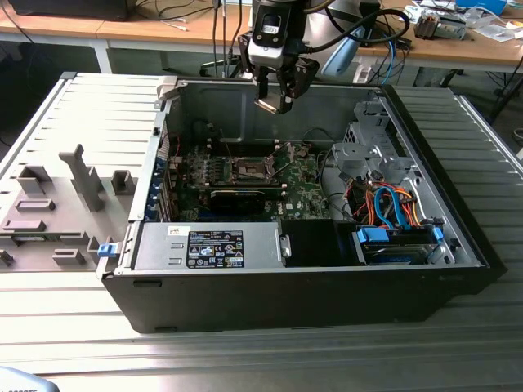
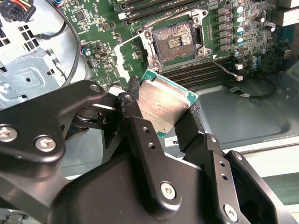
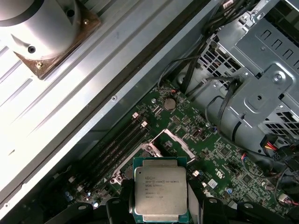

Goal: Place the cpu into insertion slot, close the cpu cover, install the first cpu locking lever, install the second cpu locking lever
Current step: 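Place the cpu into insertion slot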

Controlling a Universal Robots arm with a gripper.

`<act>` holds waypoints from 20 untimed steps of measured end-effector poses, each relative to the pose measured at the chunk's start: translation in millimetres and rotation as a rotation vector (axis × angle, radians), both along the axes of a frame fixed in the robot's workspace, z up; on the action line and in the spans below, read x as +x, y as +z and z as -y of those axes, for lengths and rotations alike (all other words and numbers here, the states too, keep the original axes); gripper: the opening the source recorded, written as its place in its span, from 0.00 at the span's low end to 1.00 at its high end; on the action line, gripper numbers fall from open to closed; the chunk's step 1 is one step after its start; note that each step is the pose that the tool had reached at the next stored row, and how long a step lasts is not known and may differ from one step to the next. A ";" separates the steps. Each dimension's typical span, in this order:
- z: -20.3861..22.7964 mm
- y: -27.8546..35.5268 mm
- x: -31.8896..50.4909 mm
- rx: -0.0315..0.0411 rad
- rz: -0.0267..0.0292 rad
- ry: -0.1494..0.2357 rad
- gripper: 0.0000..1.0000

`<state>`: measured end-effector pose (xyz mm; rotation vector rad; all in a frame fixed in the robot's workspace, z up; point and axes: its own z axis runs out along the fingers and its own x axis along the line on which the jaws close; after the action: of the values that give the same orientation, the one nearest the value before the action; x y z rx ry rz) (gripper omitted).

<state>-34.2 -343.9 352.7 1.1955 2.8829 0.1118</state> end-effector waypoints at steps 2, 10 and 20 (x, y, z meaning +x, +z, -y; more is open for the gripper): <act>0.0 0.0 0.0 -0.0001 0.0000 -0.001 0.55; 0.0 0.0 0.0 -0.0004 0.0000 -0.007 0.55; 0.0 0.0 0.0 -0.0009 0.0000 -0.014 0.55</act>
<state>-34.2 -343.9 352.7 1.2146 2.8740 0.1103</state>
